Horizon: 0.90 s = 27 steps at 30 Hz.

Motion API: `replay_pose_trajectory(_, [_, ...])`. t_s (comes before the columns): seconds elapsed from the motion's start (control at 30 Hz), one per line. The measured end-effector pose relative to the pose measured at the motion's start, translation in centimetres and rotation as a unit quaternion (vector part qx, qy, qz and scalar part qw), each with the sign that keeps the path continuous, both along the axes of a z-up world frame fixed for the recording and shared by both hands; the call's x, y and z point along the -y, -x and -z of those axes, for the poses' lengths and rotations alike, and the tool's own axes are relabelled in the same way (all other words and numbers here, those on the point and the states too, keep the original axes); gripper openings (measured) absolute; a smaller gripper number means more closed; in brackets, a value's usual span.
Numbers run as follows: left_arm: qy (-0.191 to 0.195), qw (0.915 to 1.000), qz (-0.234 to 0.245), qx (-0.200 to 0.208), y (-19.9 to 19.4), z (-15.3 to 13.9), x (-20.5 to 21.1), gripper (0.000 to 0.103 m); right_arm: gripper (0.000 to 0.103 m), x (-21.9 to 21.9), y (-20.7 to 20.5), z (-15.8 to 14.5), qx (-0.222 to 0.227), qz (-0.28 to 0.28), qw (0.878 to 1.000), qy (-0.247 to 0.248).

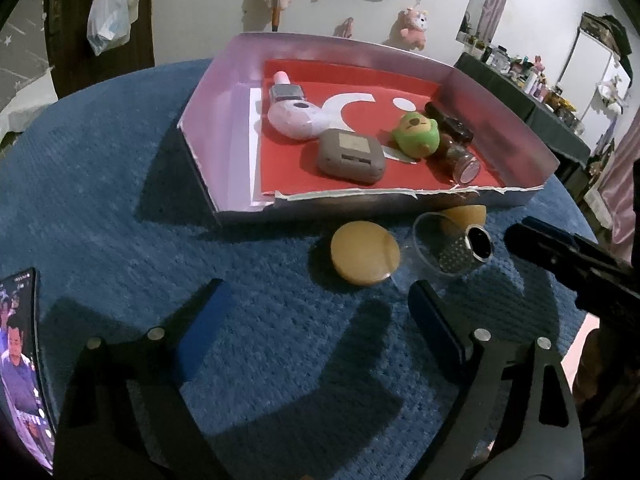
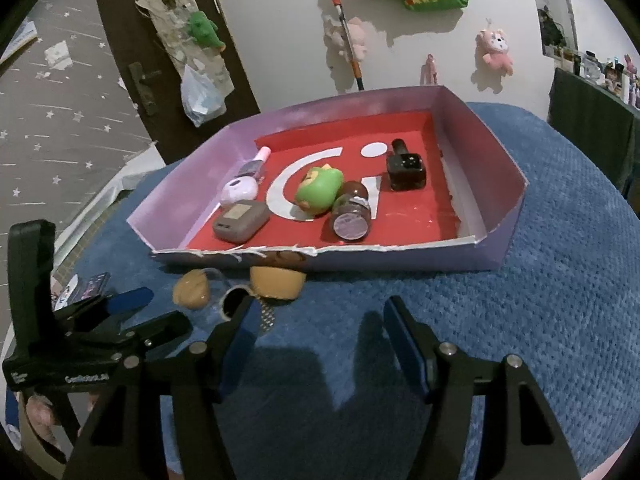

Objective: Organize rigid objects
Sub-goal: 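Grasp the tan round lid with left gripper while right grasps silver mesh cylinder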

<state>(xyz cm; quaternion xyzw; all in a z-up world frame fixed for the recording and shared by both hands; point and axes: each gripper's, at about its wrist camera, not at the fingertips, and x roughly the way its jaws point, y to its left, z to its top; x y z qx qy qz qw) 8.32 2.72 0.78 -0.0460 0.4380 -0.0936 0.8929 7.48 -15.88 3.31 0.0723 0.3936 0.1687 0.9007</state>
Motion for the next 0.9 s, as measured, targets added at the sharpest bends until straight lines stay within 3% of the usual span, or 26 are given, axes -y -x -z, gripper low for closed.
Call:
replay_pose_trajectory(0.23, [-0.003,1.0,0.006,0.0,-0.7,0.0,0.2,0.091,0.067,-0.1,-2.0,0.7,-0.027,-0.003,0.999,-0.028])
replay_pose_trajectory(0.47, [-0.001,1.0,0.006,-0.001,-1.5,0.0,0.4,0.091,0.067,-1.1,-2.8,0.7,-0.028,-0.013,0.999,-0.025])
replay_pose_trajectory(0.67, [-0.013,0.9999,-0.007,0.001,-2.4,0.1,0.8,0.091,0.067,0.2,-1.4,1.1,-0.029,0.009,0.999,-0.011])
replay_pose_trajectory(0.8, [-0.012,0.9998,-0.015,0.0,-2.4,0.1,0.6,0.09,0.067,0.7,0.6,1.2,-0.02,-0.009,1.0,-0.013])
replay_pose_trajectory(0.9, [-0.011,0.9999,-0.011,0.002,-2.4,0.0,0.8,0.081,0.067,-0.1,1.6,1.0,-0.007,-0.036,0.999,-0.012])
